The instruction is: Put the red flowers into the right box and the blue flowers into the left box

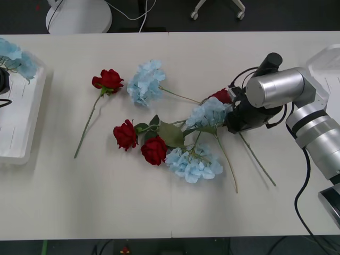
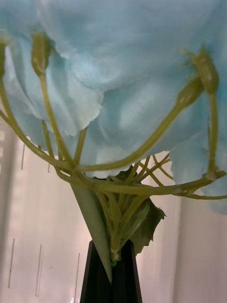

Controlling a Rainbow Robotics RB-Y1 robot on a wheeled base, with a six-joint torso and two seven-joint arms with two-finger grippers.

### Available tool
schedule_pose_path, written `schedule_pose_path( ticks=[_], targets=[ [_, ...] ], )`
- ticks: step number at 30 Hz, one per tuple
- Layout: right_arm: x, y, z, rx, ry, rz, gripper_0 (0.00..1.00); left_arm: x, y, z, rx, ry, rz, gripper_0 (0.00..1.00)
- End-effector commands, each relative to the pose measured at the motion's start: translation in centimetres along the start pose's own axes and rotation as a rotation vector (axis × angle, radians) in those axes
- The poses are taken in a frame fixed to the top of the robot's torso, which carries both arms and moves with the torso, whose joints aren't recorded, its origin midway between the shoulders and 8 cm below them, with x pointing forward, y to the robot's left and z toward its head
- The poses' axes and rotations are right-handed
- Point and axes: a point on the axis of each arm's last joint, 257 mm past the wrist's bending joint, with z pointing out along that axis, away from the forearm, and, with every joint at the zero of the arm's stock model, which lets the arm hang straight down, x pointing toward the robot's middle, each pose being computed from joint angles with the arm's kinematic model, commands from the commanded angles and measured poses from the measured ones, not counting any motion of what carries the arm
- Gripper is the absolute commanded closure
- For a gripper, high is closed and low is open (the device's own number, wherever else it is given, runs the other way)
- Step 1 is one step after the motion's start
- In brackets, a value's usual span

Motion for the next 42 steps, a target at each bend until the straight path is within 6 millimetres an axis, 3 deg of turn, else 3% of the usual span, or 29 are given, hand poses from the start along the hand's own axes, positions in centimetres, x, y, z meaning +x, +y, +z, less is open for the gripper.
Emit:
schedule_pose_path(
  ticks=[1, 3, 8, 11, 16, 18, 22, 24, 25, 28, 29, 34, 38, 42],
  targets=[
    [-5.7, -1.6, -5.8, -0.025, -0.099, -0.007, 1.00, -5.7, 5.4, -2.1, -0.055, -0.112, -0.127, 1.00],
    [-7.7, -4.4, -8.9, 0.005, -0.150, -0.034, 1.00, -5.4, 6.4, -1.2, -0.067, -0.113, -0.146, 1.00],
    [-10.4, -10.1, -14.0, 0.105, -0.240, -0.115, 1.00, -3.9, 8.7, 0.8, -0.121, -0.112, -0.162, 1.00],
    [-12.0, -15.2, -17.9, 0.258, -0.295, -0.194, 1.00, -3.1, 9.8, 1.4, -0.157, -0.100, -0.155, 1.00],
    [-12.6, -23.1, -23.3, 0.550, -0.297, -0.303, 1.00, -2.0, 10.2, 2.1, -0.168, -0.079, -0.164, 1.00],
    [-12.8, -25.3, -25.1, 0.629, -0.308, -0.331, 1.00, -1.5, 10.3, 2.3, -0.170, -0.076, -0.165, 1.00],
    [-12.1, -30.4, -27.3, 0.801, -0.274, -0.369, 1.00, -0.5, 10.6, 2.7, -0.173, -0.076, -0.168, 1.00],
    [-11.3, -32.3, -27.3, 0.831, -0.259, -0.348, 1.00, -0.7, 10.5, 2.7, -0.167, -0.082, -0.170, 0.98],
    [-11.0, -33.6, -27.4, 0.847, -0.270, -0.323, 1.00, -0.7, 10.4, 2.8, -0.165, -0.082, -0.169, 0.90],
    [-9.9, -36.5, -26.6, 0.875, -0.281, -0.289, 1.00, -0.9, 10.2, 2.8, -0.157, -0.092, -0.177, 0.43],
    [-9.5, -37.6, -26.2, 0.894, -0.286, -0.287, 1.00, -1.0, 10.0, 2.9, -0.151, -0.096, -0.180, 0.37],
    [-7.0, -40.8, -23.5, 0.907, -0.304, -0.236, 1.00, -1.3, 9.3, 2.9, -0.127, -0.099, -0.180, 0.15],
    [-4.9, -41.5, -21.4, 0.870, -0.303, -0.115, 1.00, -1.2, 8.2, 2.5, -0.100, -0.075, -0.166, 0.02],
    [-2.6, -41.9, -19.4, 0.839, -0.297, 0.013, 1.00, -2.1, 6.2, 0.5, -0.045, -0.055, -0.152, 0.00]
  ],
)
